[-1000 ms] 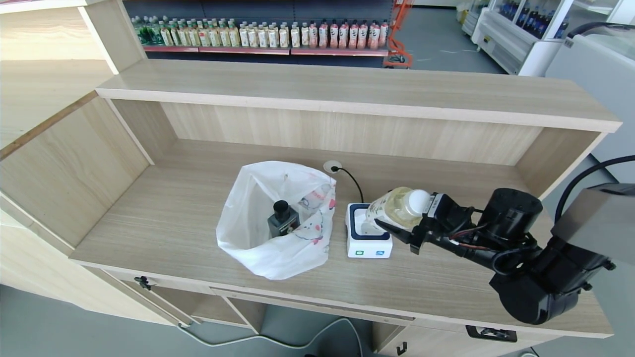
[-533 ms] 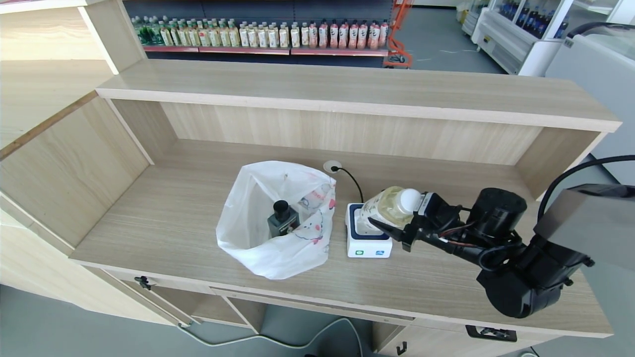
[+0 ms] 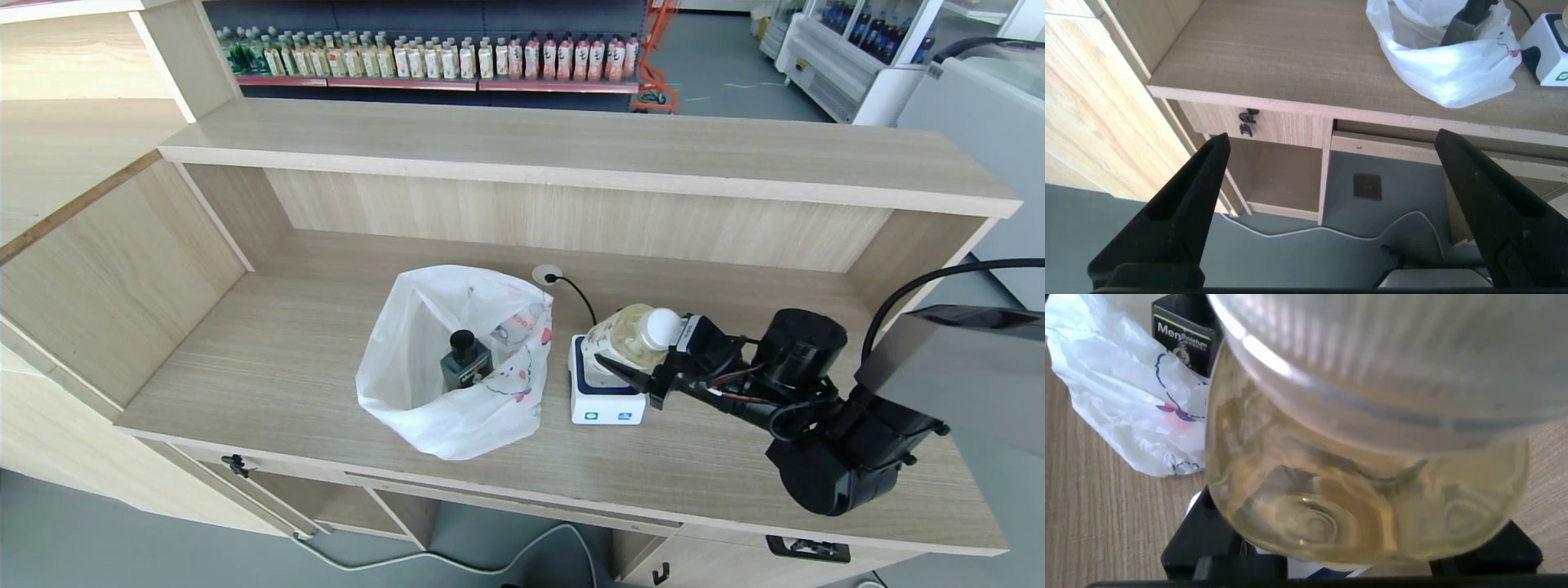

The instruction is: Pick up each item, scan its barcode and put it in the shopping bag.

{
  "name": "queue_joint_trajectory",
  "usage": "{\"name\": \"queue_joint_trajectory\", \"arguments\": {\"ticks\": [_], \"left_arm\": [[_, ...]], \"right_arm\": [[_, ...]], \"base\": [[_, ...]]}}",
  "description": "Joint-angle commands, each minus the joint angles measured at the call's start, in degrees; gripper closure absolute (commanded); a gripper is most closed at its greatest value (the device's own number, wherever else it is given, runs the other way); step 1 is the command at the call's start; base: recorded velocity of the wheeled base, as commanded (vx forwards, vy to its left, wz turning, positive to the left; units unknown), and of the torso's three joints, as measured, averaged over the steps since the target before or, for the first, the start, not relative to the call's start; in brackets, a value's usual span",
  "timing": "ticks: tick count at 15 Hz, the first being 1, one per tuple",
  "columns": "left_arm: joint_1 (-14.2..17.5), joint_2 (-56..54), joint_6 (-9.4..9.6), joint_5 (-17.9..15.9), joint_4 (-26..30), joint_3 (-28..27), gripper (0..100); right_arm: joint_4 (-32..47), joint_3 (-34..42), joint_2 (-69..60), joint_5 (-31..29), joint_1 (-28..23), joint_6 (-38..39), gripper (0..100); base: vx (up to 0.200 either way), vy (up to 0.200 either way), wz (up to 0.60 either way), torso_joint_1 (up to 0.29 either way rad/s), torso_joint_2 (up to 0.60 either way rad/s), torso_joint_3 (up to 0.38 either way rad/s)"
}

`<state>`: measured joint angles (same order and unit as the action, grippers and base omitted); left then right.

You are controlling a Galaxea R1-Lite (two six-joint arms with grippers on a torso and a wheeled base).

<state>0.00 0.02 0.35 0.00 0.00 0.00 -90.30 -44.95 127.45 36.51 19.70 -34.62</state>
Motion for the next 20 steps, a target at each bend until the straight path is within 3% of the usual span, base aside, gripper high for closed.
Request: {"name": "queue_joint_trajectory", "arguments": {"ticks": [1, 13, 16, 19, 20], "left_arm": [[0.0, -0.02, 0.0, 0.0, 0.0, 0.0, 0], [0.0, -0.02, 0.09, 0.0, 0.0, 0.0, 0], [0.0, -0.02, 0.09, 0.0, 0.0, 0.0, 0], [0.0, -0.02, 0.09, 0.0, 0.0, 0.0, 0], [0.0, -0.02, 0.0, 0.0, 0.0, 0.0, 0]], "right_arm": [[0.3, 0.03, 0.6, -0.04, -0.01, -0.01, 100], [0.3, 0.03, -0.45, -0.3, 0.16, -0.01, 100], [0.3, 0.12, -3.35, -0.74, -0.54, 4.04, 100], [0.3, 1.53, -10.65, -5.84, -0.89, 12.47, 100], [1.97, 2.76, -15.74, -13.48, -0.28, 18.98, 100]], "base": [[0.0, 0.0, 0.0, 0.0, 0.0, 0.0], [0.0, 0.0, 0.0, 0.0, 0.0, 0.0], [0.0, 0.0, 0.0, 0.0, 0.0, 0.0], [0.0, 0.0, 0.0, 0.0, 0.0, 0.0], [0.0, 0.0, 0.0, 0.0, 0.0, 0.0]]}}
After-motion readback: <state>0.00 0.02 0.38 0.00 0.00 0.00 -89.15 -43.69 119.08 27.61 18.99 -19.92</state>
